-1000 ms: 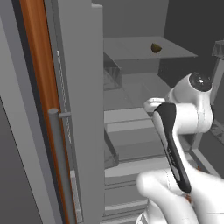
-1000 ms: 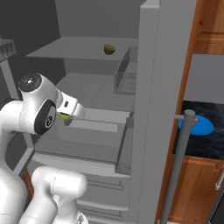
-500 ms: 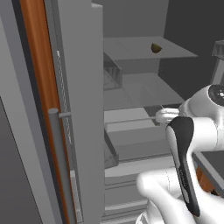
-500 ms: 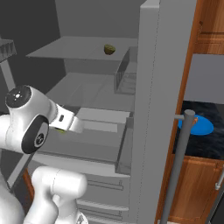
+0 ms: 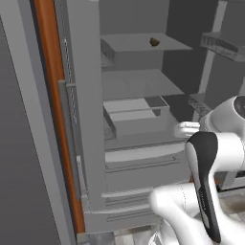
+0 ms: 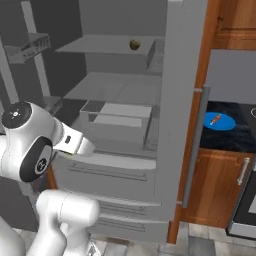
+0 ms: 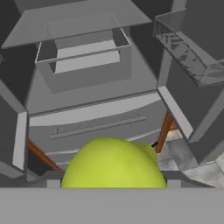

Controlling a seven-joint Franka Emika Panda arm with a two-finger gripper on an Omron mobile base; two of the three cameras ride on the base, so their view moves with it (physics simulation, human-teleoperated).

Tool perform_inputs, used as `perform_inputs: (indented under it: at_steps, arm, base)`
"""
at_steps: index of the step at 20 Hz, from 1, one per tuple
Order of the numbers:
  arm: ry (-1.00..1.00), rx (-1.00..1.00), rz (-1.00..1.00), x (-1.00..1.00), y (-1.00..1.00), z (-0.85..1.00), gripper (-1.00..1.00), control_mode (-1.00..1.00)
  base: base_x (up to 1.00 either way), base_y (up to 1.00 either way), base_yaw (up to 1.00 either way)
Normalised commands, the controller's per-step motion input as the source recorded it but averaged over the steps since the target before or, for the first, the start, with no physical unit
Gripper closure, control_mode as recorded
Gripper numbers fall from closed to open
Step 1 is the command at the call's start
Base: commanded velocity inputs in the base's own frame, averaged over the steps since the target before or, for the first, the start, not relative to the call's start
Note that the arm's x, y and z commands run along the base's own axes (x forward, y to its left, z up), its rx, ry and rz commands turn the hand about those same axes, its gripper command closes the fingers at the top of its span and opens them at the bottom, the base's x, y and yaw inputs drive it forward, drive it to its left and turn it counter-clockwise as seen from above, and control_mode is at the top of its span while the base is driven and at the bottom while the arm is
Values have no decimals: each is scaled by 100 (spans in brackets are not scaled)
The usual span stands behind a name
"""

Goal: Place the cold items (kiwi and pear) from the fridge in one tupperware on the dining counter. Place the warm items (hot dog and kebab skewer) in the stove area in another tupperware.

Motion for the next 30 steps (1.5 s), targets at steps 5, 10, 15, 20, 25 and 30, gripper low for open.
perform_inputs:
  at_steps: [5,10,15,20,25,30]
  arm:
    - [0,0,0,0,0,0,100,100]
    - [0,0,0,0,0,0,100,100]
    - [0,0,0,0,0,0,100,100]
    - [0,0,0,0,0,0,100,100]
    - [0,0,0,0,0,0,100,100]
    - [0,0,0,0,0,0,100,100]
  base:
    - [-93,3,0]
    - [-99,0,-4]
    - [-82,2,-51]
    - [-68,7,-75]
    - [-67,4,-78]
    - [-51,2,-83]
